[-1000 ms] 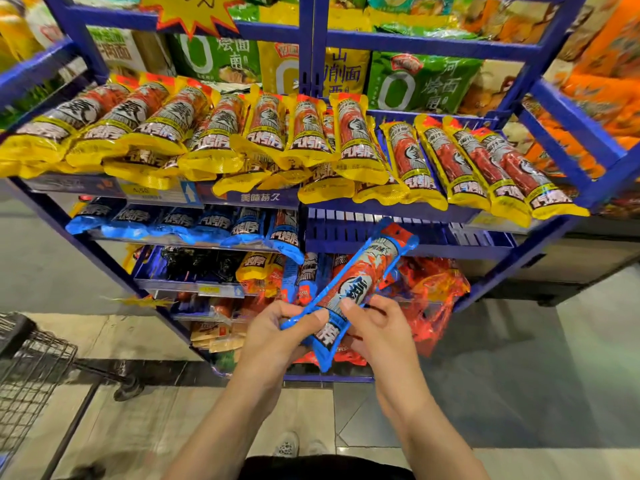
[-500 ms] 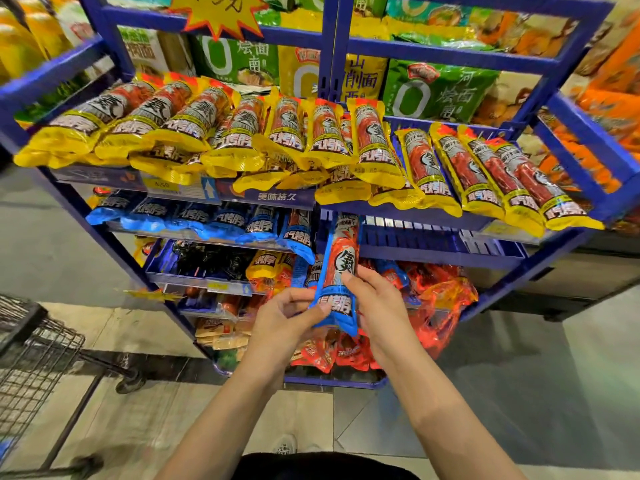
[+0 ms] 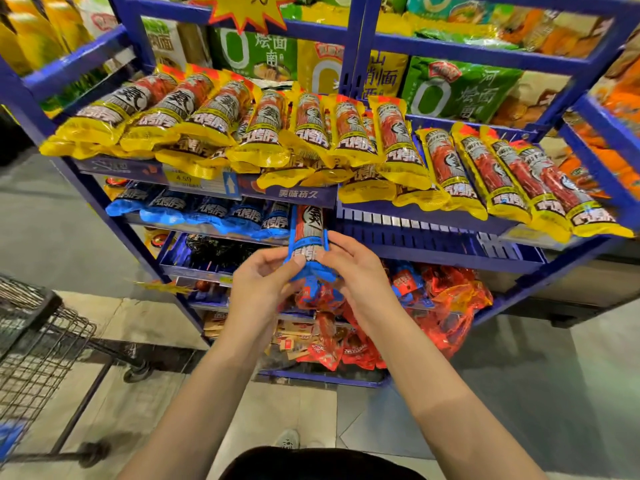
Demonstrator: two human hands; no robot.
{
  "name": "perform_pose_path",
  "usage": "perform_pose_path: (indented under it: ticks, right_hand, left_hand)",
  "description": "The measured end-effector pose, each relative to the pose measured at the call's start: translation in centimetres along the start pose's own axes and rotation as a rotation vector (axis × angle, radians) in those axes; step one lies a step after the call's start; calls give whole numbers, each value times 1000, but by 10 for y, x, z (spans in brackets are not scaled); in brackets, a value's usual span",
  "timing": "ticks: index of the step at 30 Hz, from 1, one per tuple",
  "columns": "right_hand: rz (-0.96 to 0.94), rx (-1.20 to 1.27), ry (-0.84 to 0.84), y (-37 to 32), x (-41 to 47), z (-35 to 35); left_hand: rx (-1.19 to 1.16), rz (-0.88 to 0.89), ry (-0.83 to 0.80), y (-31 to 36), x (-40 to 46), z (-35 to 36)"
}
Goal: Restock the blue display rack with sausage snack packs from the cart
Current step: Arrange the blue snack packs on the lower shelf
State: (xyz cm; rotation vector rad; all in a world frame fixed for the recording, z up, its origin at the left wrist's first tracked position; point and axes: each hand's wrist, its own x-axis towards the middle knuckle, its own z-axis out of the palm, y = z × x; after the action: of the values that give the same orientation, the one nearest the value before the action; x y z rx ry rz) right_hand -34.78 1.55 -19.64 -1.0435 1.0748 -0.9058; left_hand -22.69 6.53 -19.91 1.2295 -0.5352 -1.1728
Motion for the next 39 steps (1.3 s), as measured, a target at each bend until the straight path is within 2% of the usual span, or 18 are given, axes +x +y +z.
perform_pose_path:
  ticks: [8, 12, 16, 28, 33, 36, 39]
  right_hand:
    - [-28, -36, 84, 0, 8, 12]
    - [-181, -276, 221, 2, 16, 16]
    - [-281, -475, 258, 6, 26, 16]
    - [-277, -551, 201, 9, 36, 15]
    - [-394, -598, 314, 8, 11, 18]
    - [-540, -707, 273, 21, -15, 30]
    - [-659, -850, 66, 39, -31, 51]
  left_hand:
    - [33, 12, 126, 11, 36, 0]
    - [193, 97, 182, 14, 42, 1]
    - [345, 198, 170, 11, 45, -9]
    - [444, 222, 209, 16, 51, -8]
    - [463, 196, 237, 26, 36, -30]
    - [571, 239, 294, 31, 12, -57]
    - [834, 248, 426, 27, -22, -87]
